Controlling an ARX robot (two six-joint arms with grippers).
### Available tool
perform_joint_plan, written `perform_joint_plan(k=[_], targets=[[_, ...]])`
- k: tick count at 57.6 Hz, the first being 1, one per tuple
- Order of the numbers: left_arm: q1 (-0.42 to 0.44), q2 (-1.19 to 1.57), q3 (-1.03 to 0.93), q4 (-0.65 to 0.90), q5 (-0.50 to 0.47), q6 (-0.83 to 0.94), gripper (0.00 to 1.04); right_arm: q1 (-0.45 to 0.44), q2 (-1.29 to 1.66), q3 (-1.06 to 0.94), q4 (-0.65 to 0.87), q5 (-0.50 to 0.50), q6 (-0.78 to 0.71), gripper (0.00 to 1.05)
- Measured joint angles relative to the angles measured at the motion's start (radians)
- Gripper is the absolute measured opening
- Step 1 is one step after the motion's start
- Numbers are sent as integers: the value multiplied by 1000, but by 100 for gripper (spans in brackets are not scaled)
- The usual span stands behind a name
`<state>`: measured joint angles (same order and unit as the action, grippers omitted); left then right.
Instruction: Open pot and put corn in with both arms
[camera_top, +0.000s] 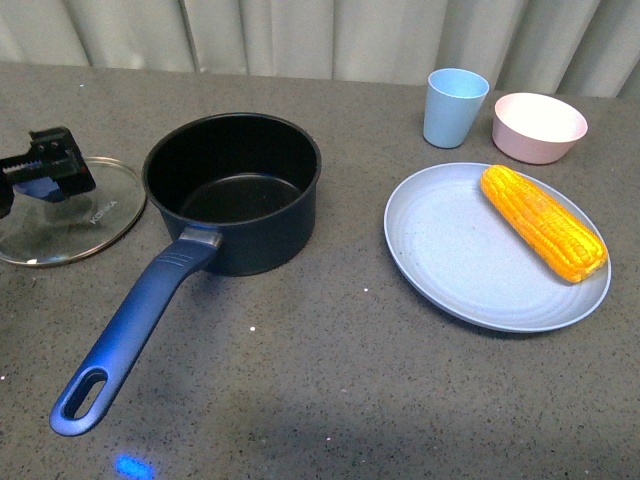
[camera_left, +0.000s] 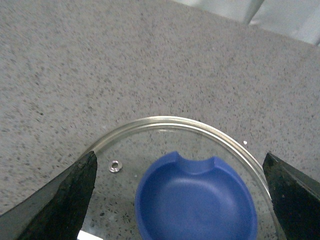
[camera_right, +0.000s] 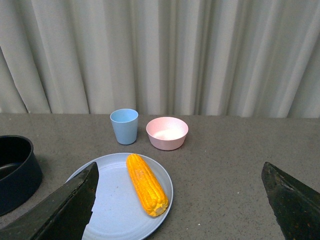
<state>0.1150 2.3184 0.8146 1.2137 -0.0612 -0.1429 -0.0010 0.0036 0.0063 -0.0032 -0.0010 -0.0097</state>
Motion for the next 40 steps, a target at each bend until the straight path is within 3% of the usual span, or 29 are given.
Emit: perform_joint_plan(k=[29,33,40], targets=[[-38,-593,-356,-74,-40,45,98,0,0,0,0,0,0,95],[-31,-589,-404,72,103,92,84,0,0,0,0,0,0,95],[-40,-649,-492,109,136,117,64,0,0,0,0,0,0,95]])
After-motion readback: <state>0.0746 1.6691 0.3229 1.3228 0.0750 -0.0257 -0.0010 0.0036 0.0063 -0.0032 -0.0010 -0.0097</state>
